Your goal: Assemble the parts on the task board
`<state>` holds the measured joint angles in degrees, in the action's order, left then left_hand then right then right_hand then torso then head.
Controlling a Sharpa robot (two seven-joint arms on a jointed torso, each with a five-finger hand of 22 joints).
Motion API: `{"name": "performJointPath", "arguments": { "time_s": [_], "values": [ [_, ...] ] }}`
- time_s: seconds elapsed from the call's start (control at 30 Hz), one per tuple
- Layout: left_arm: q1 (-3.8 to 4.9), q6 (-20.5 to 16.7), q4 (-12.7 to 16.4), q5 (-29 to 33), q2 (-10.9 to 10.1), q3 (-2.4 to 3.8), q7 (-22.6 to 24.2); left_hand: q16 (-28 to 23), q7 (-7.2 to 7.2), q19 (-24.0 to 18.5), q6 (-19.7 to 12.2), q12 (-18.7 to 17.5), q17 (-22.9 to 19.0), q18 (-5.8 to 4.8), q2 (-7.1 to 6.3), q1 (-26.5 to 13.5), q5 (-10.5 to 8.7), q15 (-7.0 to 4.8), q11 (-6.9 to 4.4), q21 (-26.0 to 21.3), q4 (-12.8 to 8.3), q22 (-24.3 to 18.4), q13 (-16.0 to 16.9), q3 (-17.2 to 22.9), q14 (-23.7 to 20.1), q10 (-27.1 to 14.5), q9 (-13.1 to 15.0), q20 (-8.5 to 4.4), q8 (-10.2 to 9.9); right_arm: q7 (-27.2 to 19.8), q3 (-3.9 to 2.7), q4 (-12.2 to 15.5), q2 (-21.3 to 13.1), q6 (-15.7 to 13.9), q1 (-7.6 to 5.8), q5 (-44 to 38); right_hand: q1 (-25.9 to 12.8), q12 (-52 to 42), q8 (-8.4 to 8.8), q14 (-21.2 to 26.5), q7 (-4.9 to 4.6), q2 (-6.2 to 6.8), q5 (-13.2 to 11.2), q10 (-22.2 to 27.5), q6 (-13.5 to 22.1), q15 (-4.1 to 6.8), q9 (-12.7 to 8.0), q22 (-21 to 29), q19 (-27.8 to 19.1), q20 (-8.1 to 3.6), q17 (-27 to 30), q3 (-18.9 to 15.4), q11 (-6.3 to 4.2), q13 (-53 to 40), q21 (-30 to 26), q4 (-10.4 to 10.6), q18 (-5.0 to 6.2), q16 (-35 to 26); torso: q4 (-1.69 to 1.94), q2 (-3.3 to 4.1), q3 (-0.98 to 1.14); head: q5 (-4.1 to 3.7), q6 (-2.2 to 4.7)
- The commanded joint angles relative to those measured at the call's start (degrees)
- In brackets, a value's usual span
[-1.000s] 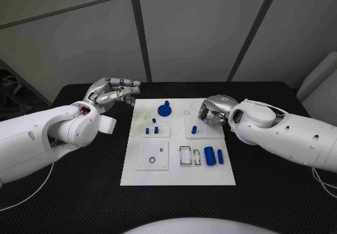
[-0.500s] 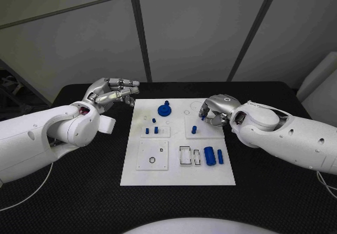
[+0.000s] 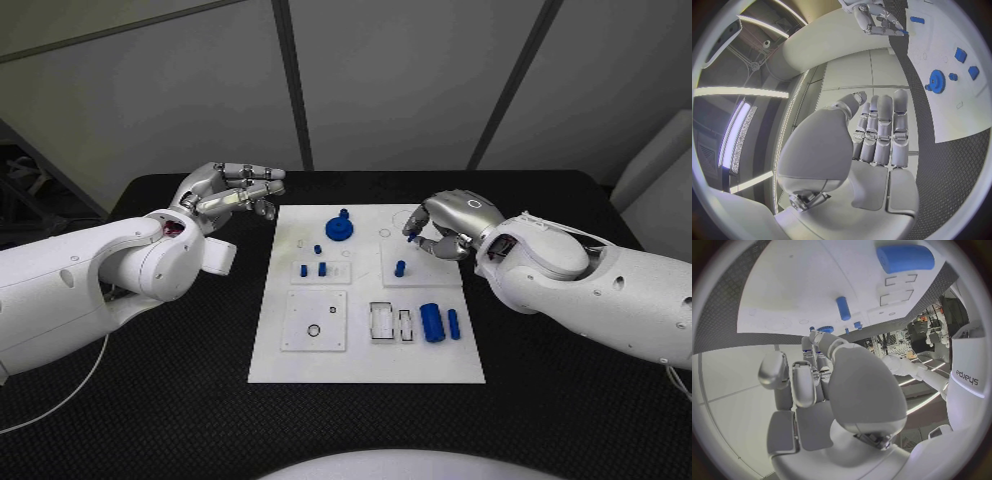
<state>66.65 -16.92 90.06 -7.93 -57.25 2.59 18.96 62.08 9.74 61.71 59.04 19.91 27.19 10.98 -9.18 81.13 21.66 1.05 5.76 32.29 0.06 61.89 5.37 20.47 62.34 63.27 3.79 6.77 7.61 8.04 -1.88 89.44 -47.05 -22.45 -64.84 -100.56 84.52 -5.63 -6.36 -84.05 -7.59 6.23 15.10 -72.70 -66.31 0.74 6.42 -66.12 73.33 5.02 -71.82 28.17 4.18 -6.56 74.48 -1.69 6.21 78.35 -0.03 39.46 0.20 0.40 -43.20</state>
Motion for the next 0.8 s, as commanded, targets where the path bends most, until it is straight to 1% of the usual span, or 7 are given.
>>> {"name": "performJointPath", "arguments": {
  "time_s": [0.03, 0.23, 0.5, 0.63, 0.7, 0.73, 0.8],
  "values": [
    [0.05, 0.43, 0.00, 0.15, 0.14, 0.04, 0.03, -0.38, 0.36, -0.15, -0.31, 0.30, -0.11, -0.59, 0.29, -0.01, -0.29, 0.30, 0.02, -0.39, -0.18, -0.07, 0.08, -0.05, -0.31, -0.65, -0.07, 0.12, -0.40, -1.35, -0.04, 2.13, 0.19, -3.32, -0.08, 1.30, -0.63, 0.18, 0.25, -2.95, -0.26, 0.15, 0.30, -1.08, -0.30, 0.28, 0.02, -0.05, 0.37, -0.03, -0.05, 0.11, -0.58, -0.09, 0.37, -0.12, -0.78, 0.35, 0.02, 0.03, 0.01, 0.33, 0.02],
    [0.05, 0.46, 0.01, 0.15, 0.49, 0.04, -0.07, -0.38, 0.36, -0.15, -0.31, 0.30, -0.11, -0.59, 0.29, -0.01, -0.29, 0.30, 0.02, -0.39, -0.18, -0.07, 0.08, -0.05, -0.31, -0.65, -0.07, 0.12, -0.40, -1.89, -0.03, 4.82, 1.84, -2.39, -0.07, 2.61, -0.74, 0.22, 0.28, -2.97, -0.28, 0.24, 0.38, -1.09, -0.30, 0.27, 0.04, -0.19, 0.41, -0.01, -0.17, 0.11, -0.56, -0.13, 0.48, -0.18, -0.80, 0.46, 0.07, 0.01, -0.05, 0.98, -0.16],
    [0.05, 0.41, 0.34, 0.15, 1.00, 0.04, -0.46, -0.39, 0.43, -0.14, -0.43, 0.34, -0.15, -0.60, 0.34, -0.10, -0.29, 0.36, 0.08, -0.44, -0.15, -0.10, 0.09, -0.09, -0.29, -0.78, -0.07, 0.17, -0.45, -2.42, 0.02, 5.41, 5.27, 1.23, 0.11, 5.51, -0.99, 0.32, 0.34, -2.92, -0.33, 0.26, 0.21, -1.06, -0.26, 0.23, 0.06, -0.06, 0.23, 0.03, 0.09, 0.05, -0.53, -0.20, 0.42, -0.16, -0.77, 0.34, 0.24, 0.06, -0.18, 2.12, -0.73],
    [0.05, 0.39, 0.72, 0.15, 1.25, 0.04, -0.47, -0.39, 0.46, -0.14, -0.49, 0.37, -0.18, -0.61, 0.34, -0.16, -0.30, 0.38, 0.11, -0.47, -0.13, -0.11, 0.09, -0.13, -0.28, -0.83, -0.07, 0.19, -0.47, -2.58, 0.04, 5.83, 6.38, 2.52, 1.53, 6.42, -1.06, 0.35, 0.36, -2.91, -0.34, 0.24, 0.18, -1.04, -0.25, 0.22, 0.07, -0.02, 0.18, 0.04, 0.16, 0.04, -0.52, -0.21, 0.40, -0.14, -0.76, 0.31, 0.16, 0.05, -0.25, 2.81, -0.77],
    [0.06, 0.39, 0.83, 0.15, 1.36, 0.04, -0.50, -0.39, 0.46, -0.14, -0.49, 0.37, -0.18, -0.61, 0.34, -0.16, -0.30, 0.38, 0.11, -0.47, -0.13, -0.11, 0.09, -0.13, -0.28, -0.83, -0.07, 0.19, -0.47, -2.70, 0.04, 5.77, 7.01, 3.00, 2.29, 6.67, -1.06, 0.35, 0.36, -2.91, -0.34, 0.24, 0.18, -1.04, -0.25, 0.22, 0.07, -0.02, 0.18, 0.04, 0.16, 0.04, -0.52, -0.21, 0.40, -0.14, -0.76, 0.31, 0.06, 0.06, -0.17, 3.21, -0.90],
    [0.06, 0.37, 0.85, 0.15, 1.43, 0.04, -0.53, -0.39, 0.46, -0.14, -0.49, 0.37, -0.18, -0.61, 0.34, -0.16, -0.30, 0.38, 0.11, -0.47, -0.13, -0.11, 0.09, -0.13, -0.28, -0.83, -0.07, 0.19, -0.47, -2.79, 0.04, 5.68, 7.31, 3.32, 2.64, 6.75, -1.06, 0.35, 0.36, -2.91, -0.34, 0.24, 0.18, -1.04, -0.25, 0.22, 0.07, -0.02, 0.18, 0.04, 0.16, 0.04, -0.52, -0.21, 0.40, -0.14, -0.76, 0.31, 0.01, 0.08, -0.05, 3.48, -0.96],
    [0.06, 0.30, 0.88, 0.15, 1.55, 0.04, -0.60, -0.39, 0.47, -0.14, -0.49, 0.38, -0.18, -0.61, 0.34, -0.17, -0.30, 0.38, 0.11, -0.47, -0.12, -0.11, 0.10, -0.14, -0.28, -0.84, -0.07, 0.19, -0.47, -2.97, 0.05, 5.43, 7.91, 3.89, 3.22, 6.87, -1.10, 0.38, 0.37, -2.90, -0.35, 0.22, 0.16, -1.02, -0.23, 0.21, 0.07, -0.02, 0.15, 0.05, 0.17, 0.04, -0.51, -0.22, 0.40, -0.13, -0.75, 0.31, 0.03, 0.12, -0.07, 3.79, -1.10]
  ]
}}
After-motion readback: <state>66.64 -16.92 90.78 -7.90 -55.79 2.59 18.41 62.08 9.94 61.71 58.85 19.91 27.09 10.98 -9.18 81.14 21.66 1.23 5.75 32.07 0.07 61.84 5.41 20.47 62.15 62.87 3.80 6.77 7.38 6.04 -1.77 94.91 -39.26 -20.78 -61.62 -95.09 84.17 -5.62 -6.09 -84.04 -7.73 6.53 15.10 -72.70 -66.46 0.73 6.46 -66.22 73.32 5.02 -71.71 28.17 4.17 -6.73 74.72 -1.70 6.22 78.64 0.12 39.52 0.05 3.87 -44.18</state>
